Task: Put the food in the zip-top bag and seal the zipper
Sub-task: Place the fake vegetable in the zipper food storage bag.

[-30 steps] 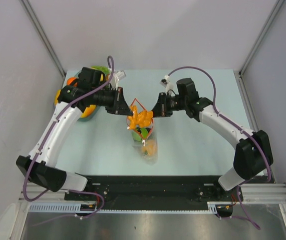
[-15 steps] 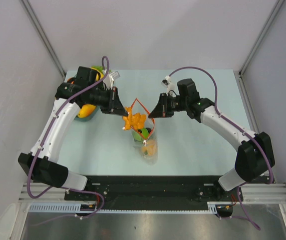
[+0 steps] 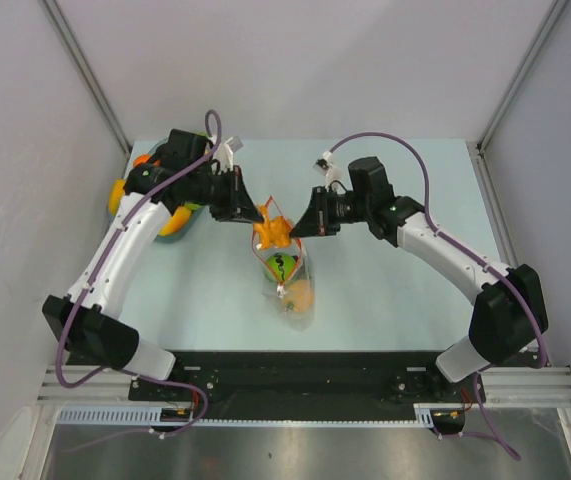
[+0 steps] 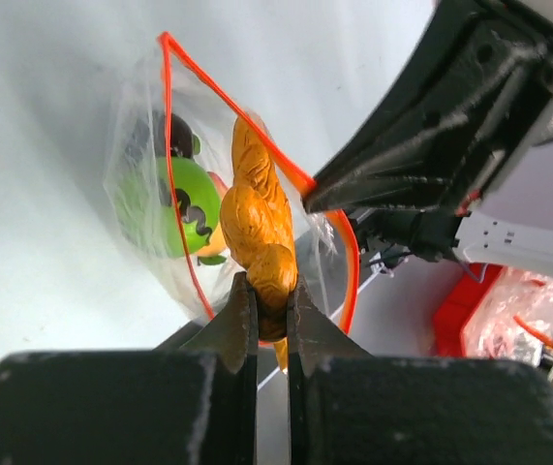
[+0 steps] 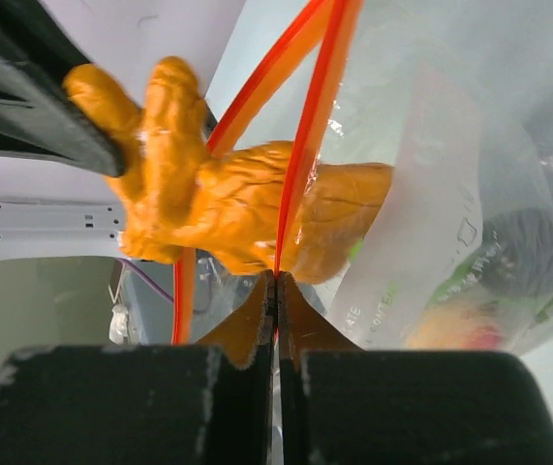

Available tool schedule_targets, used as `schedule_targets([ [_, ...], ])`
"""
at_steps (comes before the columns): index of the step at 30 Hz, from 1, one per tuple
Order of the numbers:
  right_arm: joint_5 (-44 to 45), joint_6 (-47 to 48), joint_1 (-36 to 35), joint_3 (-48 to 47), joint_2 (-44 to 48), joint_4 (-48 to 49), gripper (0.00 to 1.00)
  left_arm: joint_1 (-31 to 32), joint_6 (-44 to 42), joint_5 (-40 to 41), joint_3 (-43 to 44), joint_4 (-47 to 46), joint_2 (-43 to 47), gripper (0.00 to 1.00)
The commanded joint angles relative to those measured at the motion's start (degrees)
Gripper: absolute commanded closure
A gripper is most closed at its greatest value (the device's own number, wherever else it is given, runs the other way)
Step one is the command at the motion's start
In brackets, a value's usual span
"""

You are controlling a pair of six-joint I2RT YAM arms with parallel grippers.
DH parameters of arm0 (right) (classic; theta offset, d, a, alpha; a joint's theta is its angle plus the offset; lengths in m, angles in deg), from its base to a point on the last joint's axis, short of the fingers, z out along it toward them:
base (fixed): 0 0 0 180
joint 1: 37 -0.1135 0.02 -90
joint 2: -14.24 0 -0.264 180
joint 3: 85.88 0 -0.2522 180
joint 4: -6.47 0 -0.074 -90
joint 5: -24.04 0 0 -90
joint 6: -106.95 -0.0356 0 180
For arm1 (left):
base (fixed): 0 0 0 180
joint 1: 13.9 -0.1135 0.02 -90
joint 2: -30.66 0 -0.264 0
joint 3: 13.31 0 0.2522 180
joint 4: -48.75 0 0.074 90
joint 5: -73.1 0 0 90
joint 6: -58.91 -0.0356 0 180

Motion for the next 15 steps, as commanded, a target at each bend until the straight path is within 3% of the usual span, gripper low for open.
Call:
schedule_targets([
  [1, -1.1, -0.4, -0.4, -3.1, 1.3, 2.4, 1.00, 2.0, 6.8, 4.5, 2.6, -4.0, -3.7, 1.00],
  [5, -1.1, -0.7, -0.3, -3.3, 1.0, 2.5, 1.00, 4.2, 8.8, 7.7, 1.1, -6.0, -4.7, 1.00],
  [6, -1.1, -0.9, -0.4, -3.4, 0.8, 2.5, 1.00, 4.6, 10.2, 7.9, 0.0, -6.7, -4.5, 0.93],
  [8, -1.1, -1.2, -0.3, -3.6, 0.5, 2.6, 1.00, 5.4, 11.7, 8.2, -0.9, -9.4, -4.0, 0.89],
  [14, -2.0, -2.7, 1.7, -2.6, 0.7, 3.2, 1.00, 5.6, 9.6, 7.1, -8.2, -15.3, 1.1, 0.52],
  [15, -2.5, -2.9, 2.8, -1.7, 0.9, 3.5, 1.00, 5.3, 7.2, 5.6, -9.0, -15.3, 2.0, 0.36],
])
